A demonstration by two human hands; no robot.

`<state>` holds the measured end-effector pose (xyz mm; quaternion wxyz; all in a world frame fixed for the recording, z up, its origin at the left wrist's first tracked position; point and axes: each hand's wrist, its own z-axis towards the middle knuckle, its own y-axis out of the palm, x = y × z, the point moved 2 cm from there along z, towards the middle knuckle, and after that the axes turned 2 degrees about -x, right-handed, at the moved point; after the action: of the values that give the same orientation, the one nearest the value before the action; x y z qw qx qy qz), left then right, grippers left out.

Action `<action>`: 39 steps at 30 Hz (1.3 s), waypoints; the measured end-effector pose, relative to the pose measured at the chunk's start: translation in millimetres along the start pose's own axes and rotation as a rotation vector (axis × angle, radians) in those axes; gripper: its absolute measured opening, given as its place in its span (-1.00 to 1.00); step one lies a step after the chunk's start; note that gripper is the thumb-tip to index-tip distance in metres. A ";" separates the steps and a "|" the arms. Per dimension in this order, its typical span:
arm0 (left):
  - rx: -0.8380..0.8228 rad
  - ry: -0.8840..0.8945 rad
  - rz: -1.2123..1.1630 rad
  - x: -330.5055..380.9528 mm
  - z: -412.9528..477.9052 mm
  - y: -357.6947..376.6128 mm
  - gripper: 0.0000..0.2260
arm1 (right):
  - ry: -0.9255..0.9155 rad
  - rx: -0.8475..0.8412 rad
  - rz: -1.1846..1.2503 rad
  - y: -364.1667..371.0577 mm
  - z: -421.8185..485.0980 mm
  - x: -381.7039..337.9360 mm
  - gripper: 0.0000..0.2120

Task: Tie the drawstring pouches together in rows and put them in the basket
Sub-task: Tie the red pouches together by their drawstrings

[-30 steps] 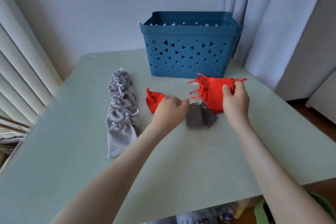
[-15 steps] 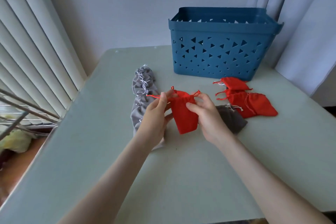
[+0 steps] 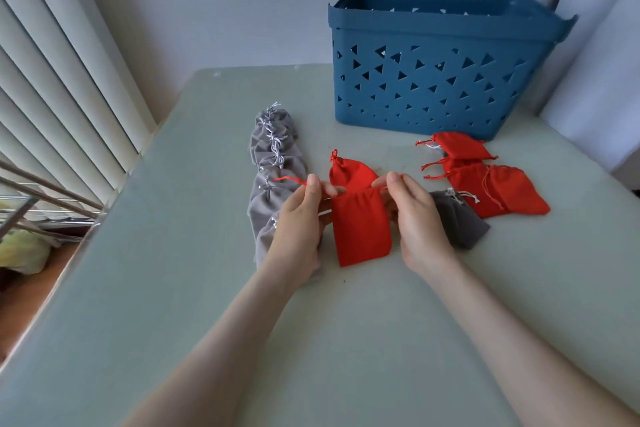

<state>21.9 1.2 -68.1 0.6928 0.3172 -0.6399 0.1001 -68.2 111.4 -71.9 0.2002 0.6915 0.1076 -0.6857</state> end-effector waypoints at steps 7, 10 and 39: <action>0.019 -0.018 -0.045 2.4 -1.6 -0.5 -0.65 | 0.006 -0.041 0.059 -1.3 -2.6 -3.0 -0.82; 0.006 -0.038 -0.065 2.7 -1.6 -0.9 -0.65 | 0.015 -0.049 0.099 -2.4 -1.9 -4.3 -0.83; -0.039 -0.209 -0.085 11.2 -6.4 -2.5 -0.70 | -0.030 0.048 0.177 -19.7 11.3 -8.3 -0.76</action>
<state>30.3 -0.2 -58.1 0.6318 0.3391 -0.6966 0.0245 -87.1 125.4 -66.0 0.2448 0.6925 0.0265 -0.6781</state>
